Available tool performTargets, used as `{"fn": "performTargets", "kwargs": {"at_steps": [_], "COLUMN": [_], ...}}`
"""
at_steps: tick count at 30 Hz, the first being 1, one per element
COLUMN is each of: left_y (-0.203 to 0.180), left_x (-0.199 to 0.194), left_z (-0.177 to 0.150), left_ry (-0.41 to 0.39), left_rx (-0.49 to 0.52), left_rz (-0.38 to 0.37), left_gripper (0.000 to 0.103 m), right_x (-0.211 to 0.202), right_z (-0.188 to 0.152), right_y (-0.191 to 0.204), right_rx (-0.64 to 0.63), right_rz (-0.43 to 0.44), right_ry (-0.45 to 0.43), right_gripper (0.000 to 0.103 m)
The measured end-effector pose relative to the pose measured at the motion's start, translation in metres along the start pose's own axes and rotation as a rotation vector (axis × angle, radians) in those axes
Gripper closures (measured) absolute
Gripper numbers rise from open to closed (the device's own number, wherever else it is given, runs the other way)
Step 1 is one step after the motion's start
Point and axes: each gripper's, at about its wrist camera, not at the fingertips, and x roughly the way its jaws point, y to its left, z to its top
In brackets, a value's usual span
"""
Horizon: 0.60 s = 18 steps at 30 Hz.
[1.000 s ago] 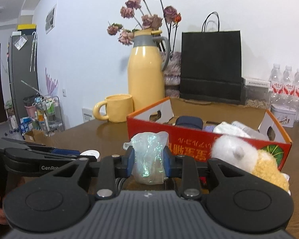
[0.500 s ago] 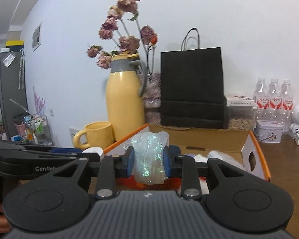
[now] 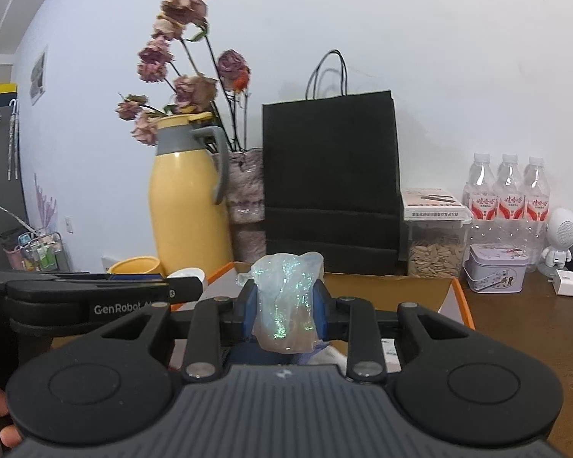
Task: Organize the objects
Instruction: 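Carry the white cap and crystal ball over into the red box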
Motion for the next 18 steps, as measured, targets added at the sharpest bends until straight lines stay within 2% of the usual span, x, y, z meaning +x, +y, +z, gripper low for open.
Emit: {"fn": "performTargets", "kwargs": {"at_steps": [10,12,14,16,17,18], "left_y": [-0.002,-0.003,-0.003,-0.001,0.001,0.002], "left_x": [0.044,0.049,0.053,0.055,0.055,0.054], "left_z": [0.008,0.009,0.008,0.008,0.007,0.008], "left_ry": [0.023,0.031,0.036,0.036,0.030,0.025], "left_rx": [0.020,0.029,0.032,0.034,0.029,0.025], "left_rz": [0.017,0.015,0.026,0.037,0.043,0.048], "left_gripper": [0.067,0.067,0.066,0.041,0.035,0.021], "right_x": [0.037,0.043,0.047,0.049,0.050,0.051], "right_z": [0.002,0.002,0.000,-0.002,-0.003,-0.004], "right_y": [-0.025,-0.026,-0.027,-0.028,-0.030,-0.032], "right_rx": [0.011,0.007,-0.004,-0.020,-0.027,-0.025], "right_rz": [-0.037,-0.041,-0.054,-0.075,-0.091,-0.104], "right_ry": [0.059,0.074,0.088,0.097,0.106,0.111], "right_gripper": [0.072,0.069,0.059,0.055,0.048,0.043]}}
